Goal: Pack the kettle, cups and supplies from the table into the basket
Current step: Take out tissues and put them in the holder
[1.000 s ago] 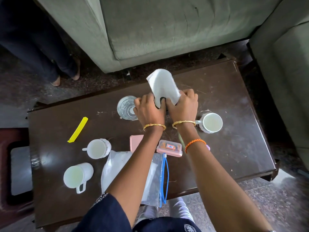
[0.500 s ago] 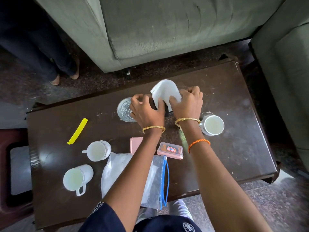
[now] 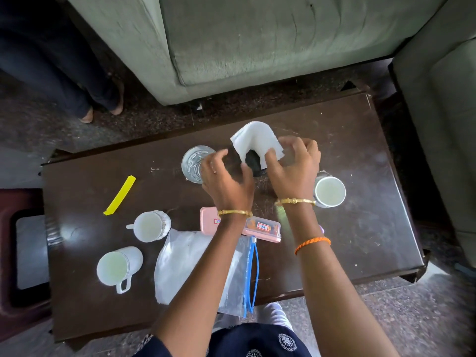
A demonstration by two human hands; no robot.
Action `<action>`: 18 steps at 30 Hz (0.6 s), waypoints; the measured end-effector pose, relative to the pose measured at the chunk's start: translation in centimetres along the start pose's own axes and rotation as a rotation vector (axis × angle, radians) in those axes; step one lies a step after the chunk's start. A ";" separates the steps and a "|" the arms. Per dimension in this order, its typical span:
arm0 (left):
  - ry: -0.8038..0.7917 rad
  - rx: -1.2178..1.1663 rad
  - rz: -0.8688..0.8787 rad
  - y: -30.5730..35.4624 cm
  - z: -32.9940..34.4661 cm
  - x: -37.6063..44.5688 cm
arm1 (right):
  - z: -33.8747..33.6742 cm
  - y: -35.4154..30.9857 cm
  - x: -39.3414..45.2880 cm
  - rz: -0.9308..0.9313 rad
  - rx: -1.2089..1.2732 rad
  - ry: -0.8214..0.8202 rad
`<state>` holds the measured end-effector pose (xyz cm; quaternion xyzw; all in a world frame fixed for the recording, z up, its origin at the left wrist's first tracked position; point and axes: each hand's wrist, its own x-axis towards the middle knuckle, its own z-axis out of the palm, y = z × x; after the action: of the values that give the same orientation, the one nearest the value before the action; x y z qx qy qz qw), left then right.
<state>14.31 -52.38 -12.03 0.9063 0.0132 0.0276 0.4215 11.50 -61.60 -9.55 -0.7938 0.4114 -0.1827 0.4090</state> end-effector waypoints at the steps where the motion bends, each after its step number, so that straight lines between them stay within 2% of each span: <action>1: 0.024 -0.042 0.021 -0.4 -0.5 -0.9 | -0.5 0.0 -0.9 -0.001 0.077 0.058; 4: 0.027 -0.071 0.040 -2.3 -2.3 -4.3 | -1.8 0.8 -4.4 -0.006 0.202 0.186; 6: -0.013 -0.031 0.032 -4.0 -3.4 -6.9 | -2.1 2.2 -7.5 0.001 0.233 0.176; 11: -0.122 0.136 -0.064 -8.3 -5.8 -11.8 | -1.7 6.9 -15.2 0.219 0.270 -0.052; 15: -0.227 0.261 -0.195 -10.9 -6.8 -13.2 | -1.0 9.2 -17.7 0.428 0.110 -0.261; 18: -0.338 0.303 -0.206 -11.6 -6.9 -13.2 | 0.1 10.3 -17.2 0.635 -0.067 -0.478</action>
<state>0.74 -40.23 -16.95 0.9448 0.0389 -0.1698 0.2776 -3.84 -51.16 -17.05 -0.6602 0.5353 0.1563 0.5031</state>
